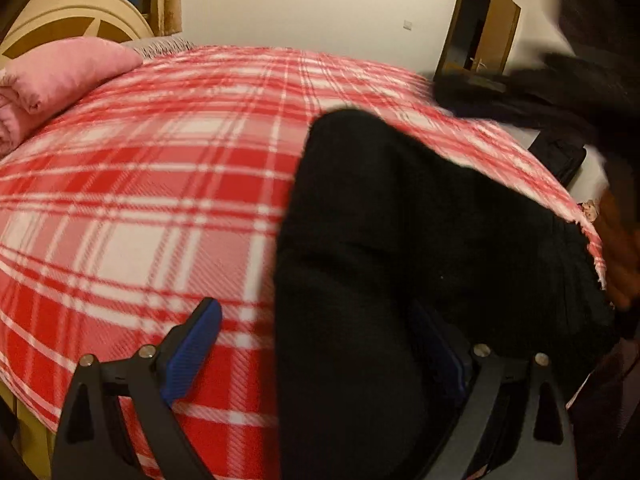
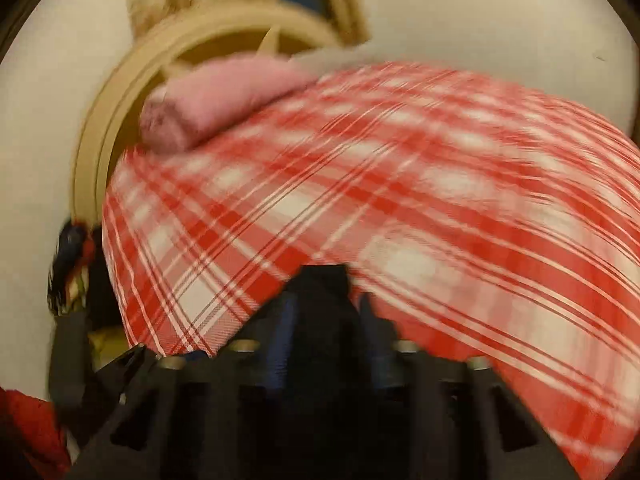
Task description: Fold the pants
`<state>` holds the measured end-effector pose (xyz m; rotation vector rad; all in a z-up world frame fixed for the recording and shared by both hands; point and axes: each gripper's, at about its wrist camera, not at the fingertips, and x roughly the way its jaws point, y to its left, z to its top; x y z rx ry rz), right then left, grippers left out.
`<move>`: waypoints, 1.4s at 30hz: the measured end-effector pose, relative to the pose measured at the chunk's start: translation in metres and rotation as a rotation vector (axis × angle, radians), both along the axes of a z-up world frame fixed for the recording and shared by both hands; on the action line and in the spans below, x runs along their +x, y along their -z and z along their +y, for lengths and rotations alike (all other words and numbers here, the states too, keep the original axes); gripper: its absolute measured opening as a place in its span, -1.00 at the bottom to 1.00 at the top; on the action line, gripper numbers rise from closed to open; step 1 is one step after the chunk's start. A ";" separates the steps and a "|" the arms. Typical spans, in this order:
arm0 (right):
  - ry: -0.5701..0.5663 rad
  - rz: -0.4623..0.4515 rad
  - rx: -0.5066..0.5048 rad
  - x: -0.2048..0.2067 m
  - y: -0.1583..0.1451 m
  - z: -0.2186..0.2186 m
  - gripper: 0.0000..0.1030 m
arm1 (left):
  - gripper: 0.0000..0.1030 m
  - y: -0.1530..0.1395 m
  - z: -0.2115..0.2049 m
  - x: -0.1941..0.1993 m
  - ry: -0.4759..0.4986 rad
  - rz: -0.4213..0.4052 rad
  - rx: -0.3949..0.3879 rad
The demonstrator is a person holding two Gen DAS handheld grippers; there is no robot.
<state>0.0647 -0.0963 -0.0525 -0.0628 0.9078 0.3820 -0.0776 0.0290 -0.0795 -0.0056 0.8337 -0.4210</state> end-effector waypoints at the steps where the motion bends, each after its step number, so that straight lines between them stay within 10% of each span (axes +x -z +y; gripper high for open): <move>1: 0.013 0.016 -0.087 0.008 0.014 0.012 -0.92 | 0.87 0.000 -0.004 -0.003 -0.005 -0.026 0.018; 3: 0.129 0.092 -0.189 0.038 0.048 0.013 -1.00 | 0.88 -0.001 -0.010 -0.004 -0.001 -0.051 0.042; 5: 0.209 0.138 -0.045 0.056 0.064 -0.007 -1.00 | 0.90 0.001 -0.007 -0.001 -0.006 -0.034 0.018; 13: 0.196 -0.006 0.249 0.036 0.010 -0.033 -0.98 | 0.91 0.001 -0.004 -0.005 -0.002 -0.039 0.008; 21: -0.108 0.035 -0.012 0.025 0.032 0.045 -0.85 | 0.93 0.003 -0.004 -0.008 -0.002 -0.053 0.009; 30: 0.045 0.121 0.241 0.083 0.064 0.012 -1.00 | 0.94 0.010 0.005 -0.025 -0.004 -0.041 0.030; 36: 0.132 -0.083 0.478 0.032 0.007 -0.047 -0.94 | 0.93 0.004 0.015 -0.036 0.041 -0.011 0.006; 42: 0.147 -0.191 0.244 -0.078 -0.037 -0.085 -0.94 | 0.93 -0.036 0.042 -0.034 0.042 -0.135 -0.011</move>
